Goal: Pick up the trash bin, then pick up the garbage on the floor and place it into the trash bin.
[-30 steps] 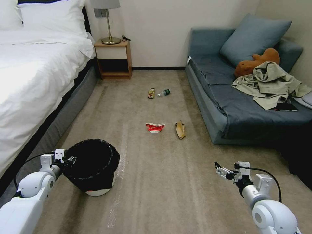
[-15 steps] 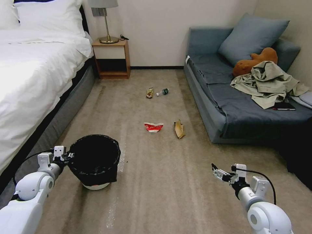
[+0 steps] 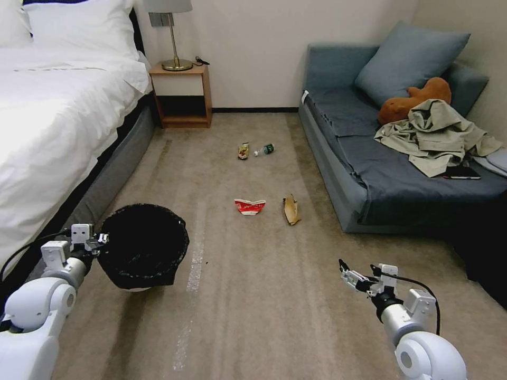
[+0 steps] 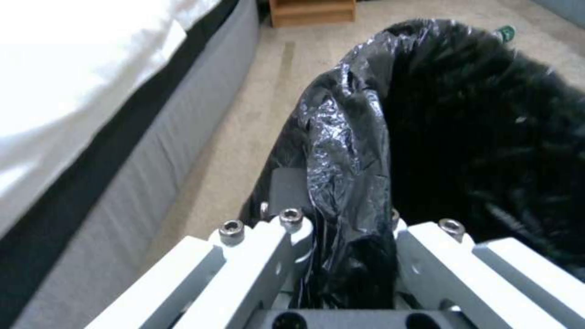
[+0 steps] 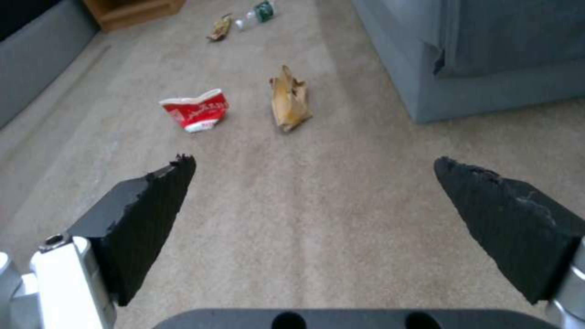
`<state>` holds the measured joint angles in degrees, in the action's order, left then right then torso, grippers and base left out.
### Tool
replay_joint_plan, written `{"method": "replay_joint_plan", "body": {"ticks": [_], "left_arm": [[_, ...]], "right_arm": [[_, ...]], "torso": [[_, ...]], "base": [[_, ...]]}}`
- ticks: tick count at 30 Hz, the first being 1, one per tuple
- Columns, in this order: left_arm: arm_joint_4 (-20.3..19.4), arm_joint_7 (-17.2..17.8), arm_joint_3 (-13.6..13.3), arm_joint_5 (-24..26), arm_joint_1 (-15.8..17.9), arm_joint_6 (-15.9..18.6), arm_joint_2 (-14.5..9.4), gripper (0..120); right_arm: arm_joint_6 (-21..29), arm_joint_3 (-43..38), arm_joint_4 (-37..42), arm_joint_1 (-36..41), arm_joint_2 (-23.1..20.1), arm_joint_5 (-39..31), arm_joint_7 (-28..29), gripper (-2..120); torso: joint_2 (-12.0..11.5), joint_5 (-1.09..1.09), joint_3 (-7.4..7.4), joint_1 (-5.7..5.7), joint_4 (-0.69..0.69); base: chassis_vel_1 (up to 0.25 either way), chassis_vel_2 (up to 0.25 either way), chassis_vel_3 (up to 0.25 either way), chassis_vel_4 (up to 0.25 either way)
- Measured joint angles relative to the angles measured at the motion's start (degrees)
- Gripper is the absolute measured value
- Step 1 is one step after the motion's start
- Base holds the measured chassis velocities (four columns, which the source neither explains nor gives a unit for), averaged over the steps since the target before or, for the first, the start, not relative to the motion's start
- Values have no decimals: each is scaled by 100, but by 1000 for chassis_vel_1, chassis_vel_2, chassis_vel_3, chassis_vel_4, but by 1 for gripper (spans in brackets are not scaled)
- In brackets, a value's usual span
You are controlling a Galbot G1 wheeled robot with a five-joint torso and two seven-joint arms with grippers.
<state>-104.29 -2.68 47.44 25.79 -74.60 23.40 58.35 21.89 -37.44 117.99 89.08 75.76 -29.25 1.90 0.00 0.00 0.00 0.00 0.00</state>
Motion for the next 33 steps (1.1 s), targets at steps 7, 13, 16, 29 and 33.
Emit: {"method": "replay_joint_plan", "body": {"ticks": [7, 13, 16, 29, 33], "left_arm": [[-136, -9, 152, -115, -89, -85, 8, 4], [-136, -21, 195, -168, -143, -162, 4, 4], [-122, -22, 209, -181, -171, -207, 6, 4], [-181, -65, 215, -264, -298, -311, 146, 4], [-206, -91, 215, -301, -326, -318, 169, 4]], "right_arm": [[-52, 83, -39, -42, 23, 25, -61, 100], [-126, 111, -125, -89, 5, 58, -119, 100], [-180, 114, -183, -111, -11, 83, -146, 100], [-301, 114, -399, -130, -89, 101, -264, 100], [-305, 125, -433, -130, -90, 100, -267, 100]], "torso": [[0, 0, 0, 0, 0], [0, 0, 0, 0, 0], [0, 0, 0, 0, 0], [0, 0, -1, 0, 0], [0, 0, -1, 0, 0]], "base": [[0, 0, 0, 0], [0, 0, 0, 0], [0, 0, 0, 0], [-27, 31, 35, -33], [-104, 99, 102, -94]]}}
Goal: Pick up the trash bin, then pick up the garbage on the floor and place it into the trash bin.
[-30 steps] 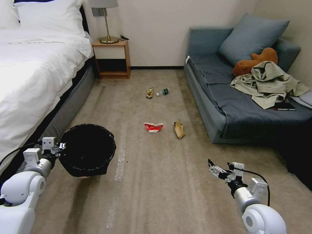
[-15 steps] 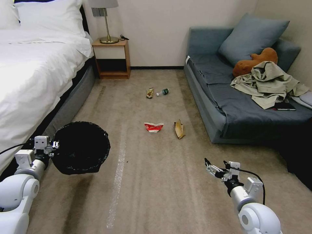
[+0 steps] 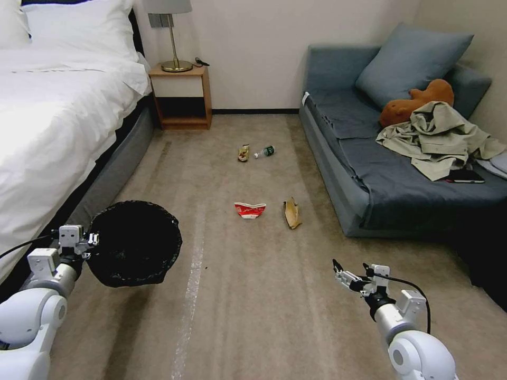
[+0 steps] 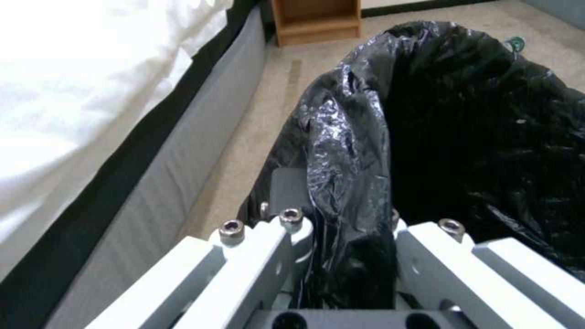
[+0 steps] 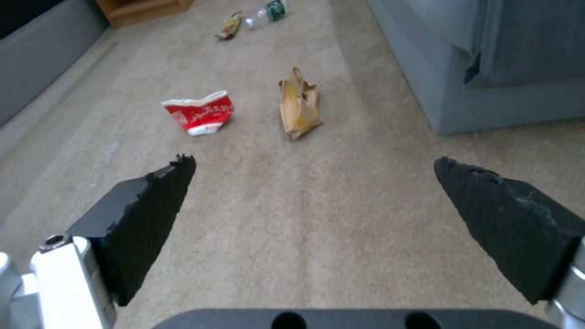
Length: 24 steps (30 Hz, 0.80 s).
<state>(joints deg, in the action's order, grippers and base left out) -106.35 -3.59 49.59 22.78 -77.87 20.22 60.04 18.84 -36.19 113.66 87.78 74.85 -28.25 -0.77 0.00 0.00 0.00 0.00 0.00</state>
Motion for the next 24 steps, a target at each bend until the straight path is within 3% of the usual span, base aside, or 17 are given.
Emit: {"method": "replay_joint_plan", "body": {"ticks": [24], "left_arm": [[-21, -62, -49, -145, -146, -153, 60, 4]], "right_arm": [[-14, 100, -115, 36, 127, 114, -52, 100]], "torso": [[0, 0, 0, 0, 1]], "base": [[-82, 72, 76, -79]]}}
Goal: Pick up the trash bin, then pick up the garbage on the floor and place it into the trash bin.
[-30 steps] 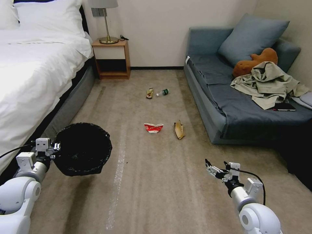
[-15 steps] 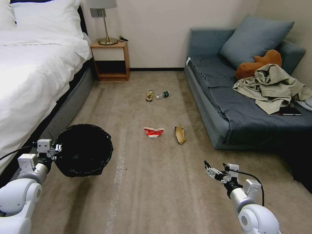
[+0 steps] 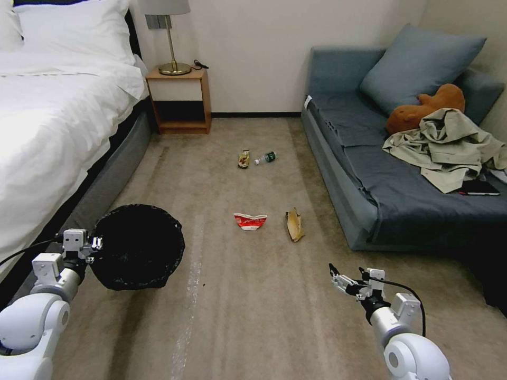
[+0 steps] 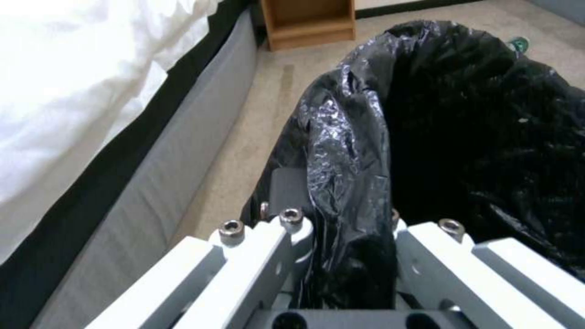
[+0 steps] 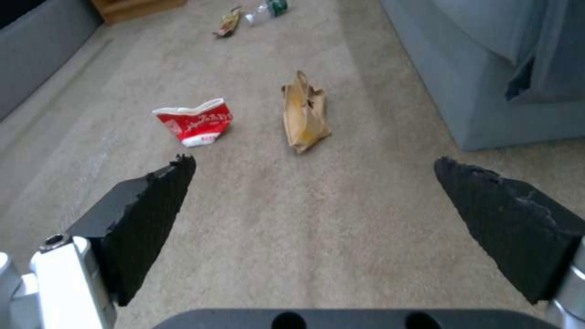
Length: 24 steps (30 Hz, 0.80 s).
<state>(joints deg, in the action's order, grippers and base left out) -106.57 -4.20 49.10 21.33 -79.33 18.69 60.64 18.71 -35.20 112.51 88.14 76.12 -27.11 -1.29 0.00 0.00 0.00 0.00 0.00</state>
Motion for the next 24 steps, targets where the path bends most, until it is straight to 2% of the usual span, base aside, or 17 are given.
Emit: {"method": "replay_joint_plan", "body": {"ticks": [10, 24], "left_arm": [[74, -71, -20, -60, -20, -73, -10, 4], [254, -59, -117, -130, 125, -113, -10, 4]], "right_arm": [[-20, 59, -116, -3, 67, 92, -22, 100], [-4, 143, -324, -151, 78, 117, -17, 100]], "torso": [[0, 1, 0, 0, 0], [0, 0, 1, 0, 0]], "base": [[-89, 94, 86, -88], [-102, 99, 106, -101]]}}
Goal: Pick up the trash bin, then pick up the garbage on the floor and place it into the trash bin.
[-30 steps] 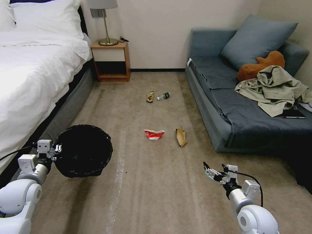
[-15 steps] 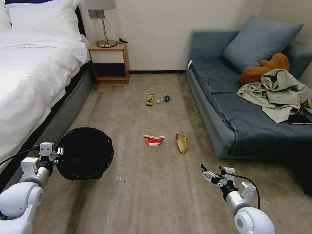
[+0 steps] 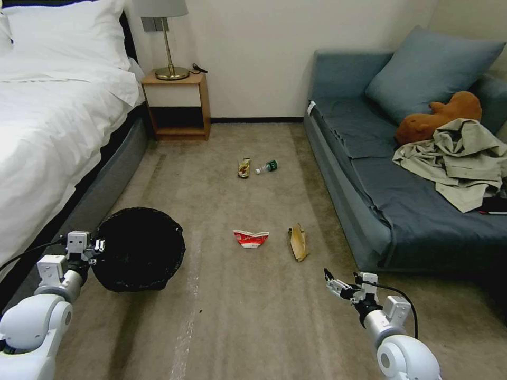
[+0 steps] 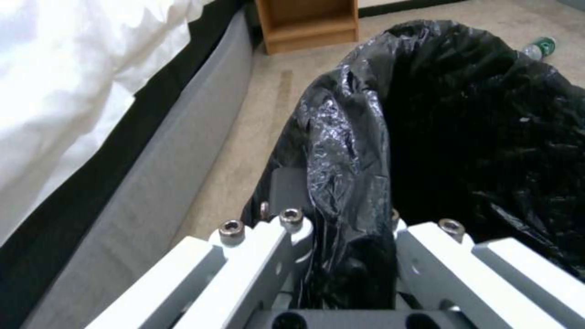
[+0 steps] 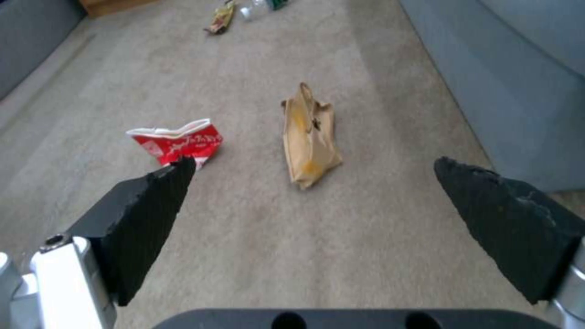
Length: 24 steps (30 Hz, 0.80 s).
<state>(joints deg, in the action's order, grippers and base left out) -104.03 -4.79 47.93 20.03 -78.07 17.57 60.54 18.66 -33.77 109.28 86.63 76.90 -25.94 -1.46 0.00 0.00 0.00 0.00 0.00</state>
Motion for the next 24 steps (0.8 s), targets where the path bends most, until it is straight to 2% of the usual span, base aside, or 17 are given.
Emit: {"method": "replay_joint_plan", "body": {"ticks": [24], "left_arm": [[152, -15, -36, 0, 56, -120, -108, 4]], "right_arm": [[52, 87, -130, -48, 86, 154, -5, 100]], "torso": [[0, 0, 0, 0, -1]], "base": [[-111, 116, 112, -115]]}}
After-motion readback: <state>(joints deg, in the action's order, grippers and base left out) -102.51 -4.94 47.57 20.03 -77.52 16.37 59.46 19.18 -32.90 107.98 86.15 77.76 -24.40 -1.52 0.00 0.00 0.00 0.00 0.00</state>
